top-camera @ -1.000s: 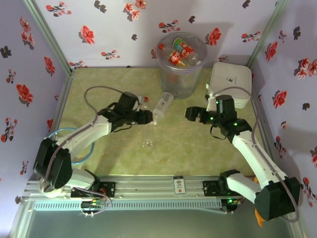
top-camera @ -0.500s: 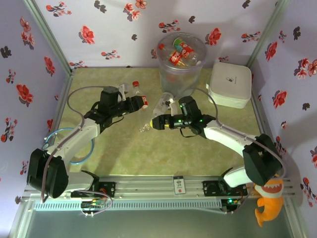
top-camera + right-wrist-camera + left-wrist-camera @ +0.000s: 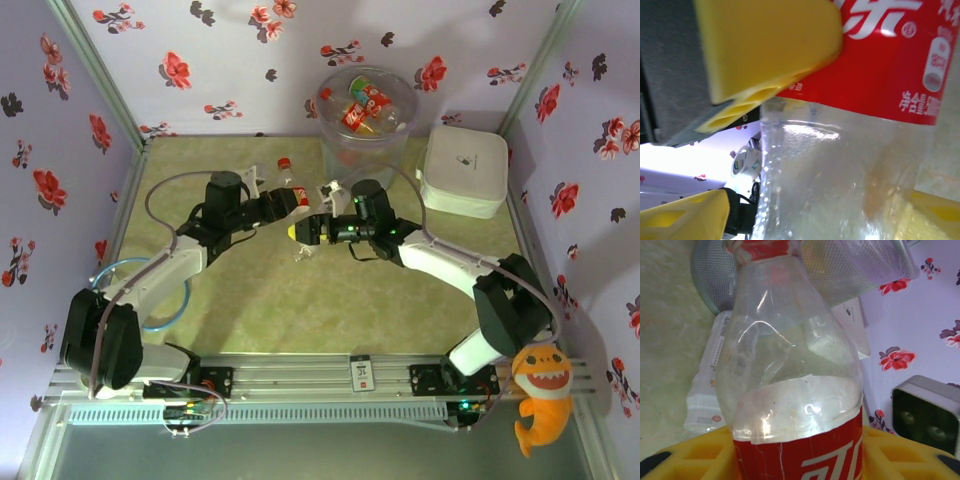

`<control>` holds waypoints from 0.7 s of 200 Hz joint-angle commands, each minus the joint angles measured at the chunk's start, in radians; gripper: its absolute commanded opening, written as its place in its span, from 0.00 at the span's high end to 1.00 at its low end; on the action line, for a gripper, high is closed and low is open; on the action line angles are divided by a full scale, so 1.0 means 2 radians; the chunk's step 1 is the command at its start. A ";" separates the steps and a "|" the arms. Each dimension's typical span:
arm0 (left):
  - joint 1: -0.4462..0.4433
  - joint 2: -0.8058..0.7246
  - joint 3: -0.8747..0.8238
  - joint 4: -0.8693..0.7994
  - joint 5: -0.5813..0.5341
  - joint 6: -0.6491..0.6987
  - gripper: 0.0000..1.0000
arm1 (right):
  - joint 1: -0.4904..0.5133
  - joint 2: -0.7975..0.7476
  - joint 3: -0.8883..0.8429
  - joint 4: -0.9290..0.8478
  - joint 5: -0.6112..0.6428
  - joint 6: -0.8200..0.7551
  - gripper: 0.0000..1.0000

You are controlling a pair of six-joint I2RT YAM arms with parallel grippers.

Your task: Put the plastic bottles in the bin

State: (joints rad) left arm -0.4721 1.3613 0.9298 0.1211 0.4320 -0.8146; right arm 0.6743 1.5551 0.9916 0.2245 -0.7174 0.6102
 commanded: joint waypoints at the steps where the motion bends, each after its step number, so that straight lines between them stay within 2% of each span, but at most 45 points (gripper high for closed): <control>1: -0.002 0.010 -0.007 0.048 0.017 -0.022 0.50 | 0.004 0.014 0.017 0.023 -0.019 0.007 0.26; 38: -0.001 0.006 -0.009 0.043 0.018 -0.018 0.46 | 0.002 0.013 0.024 0.012 -0.014 -0.004 0.34; 70: 0.002 0.003 -0.008 0.044 0.017 -0.016 0.29 | -0.008 -0.002 0.029 -0.021 -0.009 -0.024 0.43; 94: 0.013 -0.004 -0.012 0.047 0.018 -0.016 0.14 | -0.018 -0.017 0.034 -0.051 -0.008 -0.044 0.45; 123: 0.055 -0.048 -0.036 0.036 0.018 -0.015 0.11 | -0.053 -0.052 0.060 -0.143 0.009 -0.105 0.47; 140: 0.080 -0.079 -0.050 0.000 0.019 -0.002 0.10 | -0.087 -0.069 0.092 -0.192 0.012 -0.141 0.50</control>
State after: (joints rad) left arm -0.3847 1.3010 0.8654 0.1818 0.4740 -0.8471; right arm 0.5854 1.5051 1.0691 -0.0132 -0.7170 0.4740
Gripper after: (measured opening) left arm 0.895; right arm 0.518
